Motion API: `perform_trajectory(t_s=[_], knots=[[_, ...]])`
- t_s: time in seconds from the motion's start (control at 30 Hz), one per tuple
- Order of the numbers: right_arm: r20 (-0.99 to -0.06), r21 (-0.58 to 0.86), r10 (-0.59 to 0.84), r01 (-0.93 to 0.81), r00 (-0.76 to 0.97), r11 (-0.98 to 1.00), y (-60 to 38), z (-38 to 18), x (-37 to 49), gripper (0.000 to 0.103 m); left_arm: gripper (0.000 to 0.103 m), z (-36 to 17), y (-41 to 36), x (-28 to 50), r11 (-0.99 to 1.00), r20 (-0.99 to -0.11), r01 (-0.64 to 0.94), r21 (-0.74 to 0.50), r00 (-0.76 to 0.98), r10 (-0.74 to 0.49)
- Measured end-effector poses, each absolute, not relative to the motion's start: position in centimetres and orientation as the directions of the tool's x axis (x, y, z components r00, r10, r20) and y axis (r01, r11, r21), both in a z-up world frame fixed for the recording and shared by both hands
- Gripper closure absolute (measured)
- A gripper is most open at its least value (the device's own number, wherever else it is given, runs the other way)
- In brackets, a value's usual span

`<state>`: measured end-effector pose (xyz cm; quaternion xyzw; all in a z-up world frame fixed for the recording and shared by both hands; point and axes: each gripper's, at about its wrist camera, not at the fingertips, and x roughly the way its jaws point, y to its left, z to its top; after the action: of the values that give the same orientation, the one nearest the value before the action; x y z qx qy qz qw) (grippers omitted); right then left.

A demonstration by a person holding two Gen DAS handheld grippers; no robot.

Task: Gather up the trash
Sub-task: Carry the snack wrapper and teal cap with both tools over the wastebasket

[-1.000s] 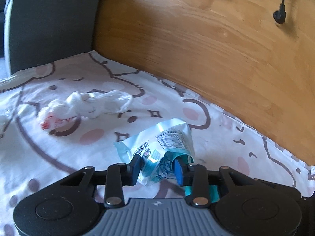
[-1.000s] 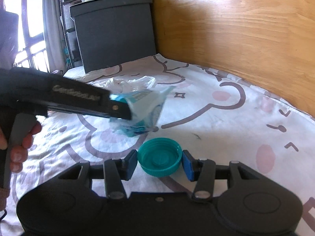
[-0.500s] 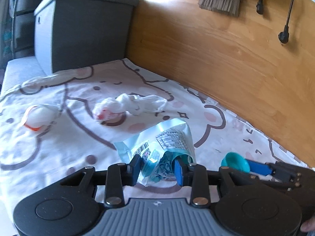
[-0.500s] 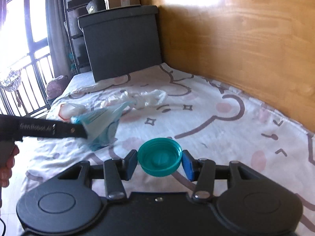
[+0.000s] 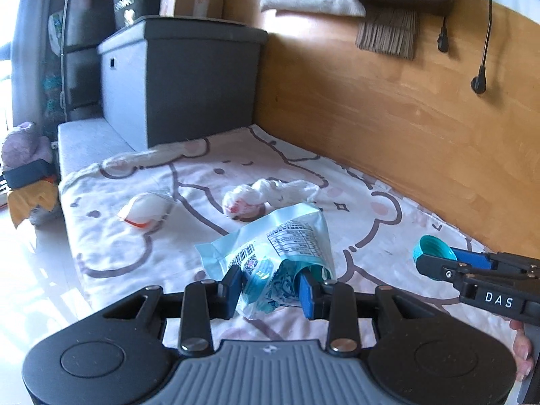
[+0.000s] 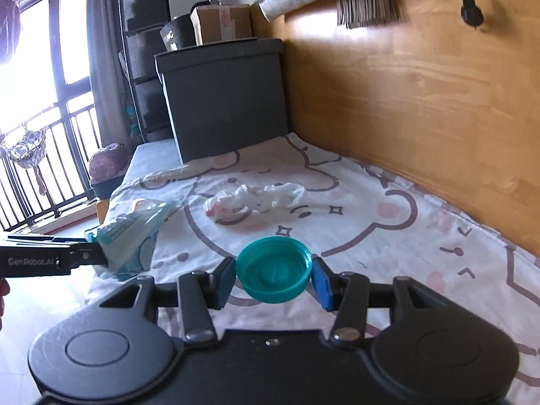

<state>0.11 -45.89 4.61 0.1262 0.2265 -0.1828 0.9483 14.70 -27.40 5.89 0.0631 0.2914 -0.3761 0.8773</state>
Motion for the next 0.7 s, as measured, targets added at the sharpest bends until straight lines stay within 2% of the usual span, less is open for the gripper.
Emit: perform_trajectory(t_s=[0.37,0.7], knots=[[-0.455,0.165,-0.263,0.371,0.851,0.914,-41.9,7.3,-0.7,0.053,0.066,8.7,-21.0,13.1,0.768,-0.535,0.634,-0.087,0.621,-0.573],[-0.458,0.162,-0.183,0.285,0.87,0.945,-36.6,8.7,1.5,0.053,0.066,9.4,-14.5,13.4,0.827,-0.521,0.555,-0.089,0.682,-0.513]])
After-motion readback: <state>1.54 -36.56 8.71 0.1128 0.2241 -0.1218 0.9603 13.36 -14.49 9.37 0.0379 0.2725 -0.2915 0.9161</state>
